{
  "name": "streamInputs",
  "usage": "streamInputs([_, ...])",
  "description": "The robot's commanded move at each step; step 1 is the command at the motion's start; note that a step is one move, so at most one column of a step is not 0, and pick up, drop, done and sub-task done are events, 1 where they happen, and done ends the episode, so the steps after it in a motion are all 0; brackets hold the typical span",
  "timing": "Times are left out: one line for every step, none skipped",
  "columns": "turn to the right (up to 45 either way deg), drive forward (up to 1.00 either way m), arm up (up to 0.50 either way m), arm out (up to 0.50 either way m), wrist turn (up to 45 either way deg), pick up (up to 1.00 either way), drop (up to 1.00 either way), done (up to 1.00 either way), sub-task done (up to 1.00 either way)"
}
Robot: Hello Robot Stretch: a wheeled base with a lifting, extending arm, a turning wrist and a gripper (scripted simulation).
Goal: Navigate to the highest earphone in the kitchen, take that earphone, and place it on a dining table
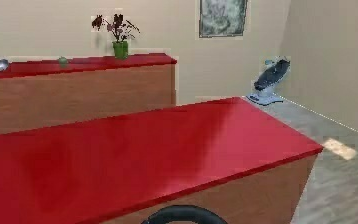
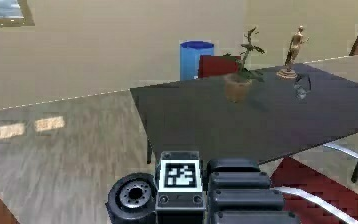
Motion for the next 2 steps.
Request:
streamInputs([45.0,0.0,0.0,0.0,0.0,0.0,0.0,0.0,0.0])
streamInputs([15.0,0.0,0.0,0.0,0.0,0.0,0.0,0.0,0.0])
